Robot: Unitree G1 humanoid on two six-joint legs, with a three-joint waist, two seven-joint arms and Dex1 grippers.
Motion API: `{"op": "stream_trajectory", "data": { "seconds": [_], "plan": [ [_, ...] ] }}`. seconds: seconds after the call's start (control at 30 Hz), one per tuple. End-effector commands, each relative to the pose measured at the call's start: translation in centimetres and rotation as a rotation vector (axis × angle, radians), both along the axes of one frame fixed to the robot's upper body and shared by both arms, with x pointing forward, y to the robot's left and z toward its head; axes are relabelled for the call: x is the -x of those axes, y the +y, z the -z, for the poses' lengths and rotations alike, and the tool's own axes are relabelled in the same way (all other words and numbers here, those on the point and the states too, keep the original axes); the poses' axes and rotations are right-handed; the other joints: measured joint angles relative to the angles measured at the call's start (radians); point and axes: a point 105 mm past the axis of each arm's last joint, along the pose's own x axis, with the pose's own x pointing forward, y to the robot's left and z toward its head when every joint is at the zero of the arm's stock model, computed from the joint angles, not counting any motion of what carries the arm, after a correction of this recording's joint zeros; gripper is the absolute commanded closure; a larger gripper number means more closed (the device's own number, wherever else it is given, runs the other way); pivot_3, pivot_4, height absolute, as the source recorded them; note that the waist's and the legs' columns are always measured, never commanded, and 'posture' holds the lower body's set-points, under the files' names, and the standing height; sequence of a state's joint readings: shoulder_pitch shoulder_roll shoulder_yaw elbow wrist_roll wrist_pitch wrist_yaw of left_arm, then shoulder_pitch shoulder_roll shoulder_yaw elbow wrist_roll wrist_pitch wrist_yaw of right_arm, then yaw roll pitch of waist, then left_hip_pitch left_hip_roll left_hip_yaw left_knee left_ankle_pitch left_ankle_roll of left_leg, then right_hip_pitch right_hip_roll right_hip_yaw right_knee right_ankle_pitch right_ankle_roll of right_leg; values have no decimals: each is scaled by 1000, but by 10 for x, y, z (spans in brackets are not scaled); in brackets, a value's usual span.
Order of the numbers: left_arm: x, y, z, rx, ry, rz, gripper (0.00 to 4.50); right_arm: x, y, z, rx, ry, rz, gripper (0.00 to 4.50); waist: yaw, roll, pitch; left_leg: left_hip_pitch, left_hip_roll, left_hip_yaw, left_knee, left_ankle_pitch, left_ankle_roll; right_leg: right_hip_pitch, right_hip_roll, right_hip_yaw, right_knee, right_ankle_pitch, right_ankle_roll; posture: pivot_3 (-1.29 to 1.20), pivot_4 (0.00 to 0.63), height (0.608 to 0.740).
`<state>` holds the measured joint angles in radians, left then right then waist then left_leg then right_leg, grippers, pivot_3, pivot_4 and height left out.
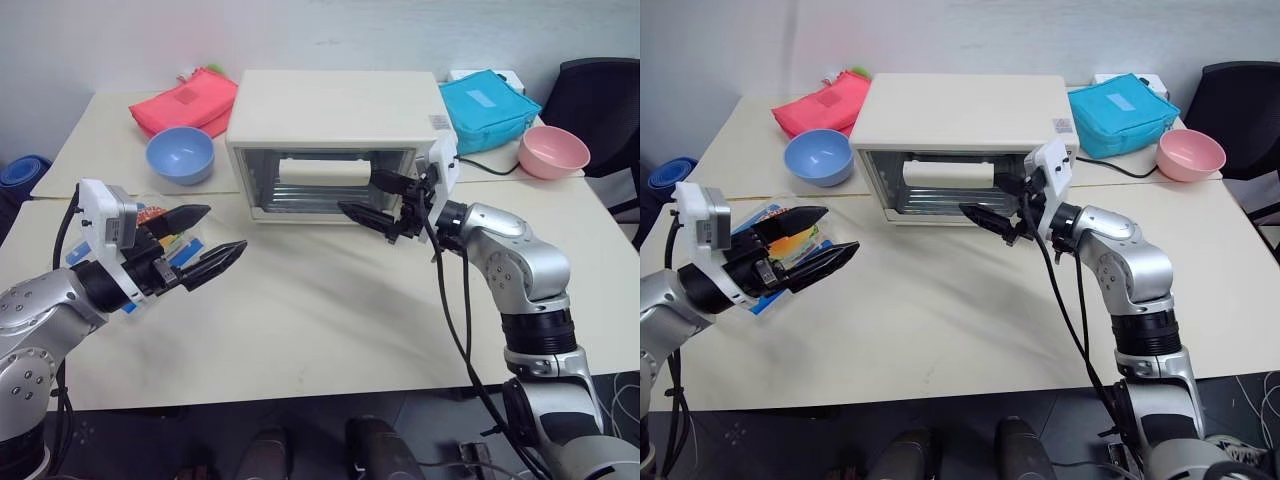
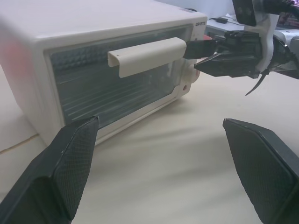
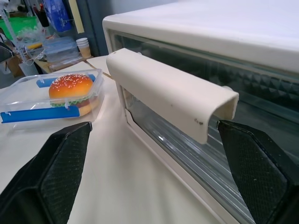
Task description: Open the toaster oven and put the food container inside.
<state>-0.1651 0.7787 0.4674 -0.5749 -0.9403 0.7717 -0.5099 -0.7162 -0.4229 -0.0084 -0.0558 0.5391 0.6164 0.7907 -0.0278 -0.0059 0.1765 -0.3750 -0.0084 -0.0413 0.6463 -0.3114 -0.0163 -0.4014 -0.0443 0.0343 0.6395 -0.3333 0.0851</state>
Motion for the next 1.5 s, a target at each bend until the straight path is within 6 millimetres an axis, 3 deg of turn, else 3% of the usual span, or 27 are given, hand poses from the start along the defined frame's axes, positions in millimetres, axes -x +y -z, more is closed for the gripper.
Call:
{"op": "stream_trajectory", "data": {
  "seconds": [0.03, 0.1, 0.2, 0.47, 0.53, 0.73, 1.07, 1.2, 1.33, 1.5],
  "plan": [
    [-10, 10, -15, -1, -88, -78, 182, 29, 7, -7, -1, -58, -114, 12, 0, 0, 0, -1, 0, 0, 0, 0, 0, -1, 0, 0, 0, 0, 0, 0, 150, 740],
    [-18, 15, -18, -4, -110, -120, 592, 32, 7, -3, 9, -53, -111, 0, 0, 0, 0, -1, 0, 0, 0, 0, 0, -2, 0, 0, 1, 0, 0, 0, 150, 740],
    [-29, 17, -27, 8, -144, -145, 1553, 30, 6, 3, 11, -41, -86, 0, -3, 0, 0, -2, 0, 4, 1, 0, 0, -5, 0, 2, 4, 0, 0, 0, 150, 740],
    [-60, 1, -39, -63, -210, -106, 3999, 38, 11, 22, 25, -24, -95, 0, -3, -1, 1, -3, 0, 5, 2, 2, -2, -7, 1, 3, 7, 0, 0, 0, 150, 740],
    [-70, -1, -42, -92, -236, -113, 4441, 40, 12, 24, 21, -17, -95, 0, -2, -2, 1, -3, 0, 6, 1, 2, -2, -8, 1, 4, 8, 0, 0, 0, 150, 740],
    [-94, -8, -24, -255, -236, -107, 4441, 40, 12, 25, 9, -17, -73, 0, -2, -2, 1, -3, 0, 7, 2, 2, -2, -10, 2, 5, 10, 0, 0, 0, 150, 740],
    [-92, -24, 2, -325, -186, -6, 4441, 50, -20, 34, 46, 5, 43, 0, 8, -2, 1, -12, 0, 6, 8, 3, -4, -14, 1, 4, 14, 0, 1, 0, 150, 740],
    [-82, -31, 10, -326, -155, 44, 4441, 69, -48, 48, 154, 46, 95, 0, 24, -2, 1, -14, -1, 5, 9, 2, -2, -14, 0, 3, 13, 0, 1, 0, 150, 740],
    [-67, -41, 32, -349, -95, 119, 4441, 105, -82, 57, 271, 136, 70, 0, 32, -2, 1, -14, -1, 5, 10, 1, 0, -14, 0, 4, 12, 0, 1, 0, 150, 740],
    [-67, -66, 66, -381, -26, 160, 4441, 125, -99, 42, 292, 178, 14, 0, 31, -4, 2, -12, -1, 5, 12, -1, 5, -9, 0, 3, 6, 1, 3, 0, 150, 740]
  ]
}}
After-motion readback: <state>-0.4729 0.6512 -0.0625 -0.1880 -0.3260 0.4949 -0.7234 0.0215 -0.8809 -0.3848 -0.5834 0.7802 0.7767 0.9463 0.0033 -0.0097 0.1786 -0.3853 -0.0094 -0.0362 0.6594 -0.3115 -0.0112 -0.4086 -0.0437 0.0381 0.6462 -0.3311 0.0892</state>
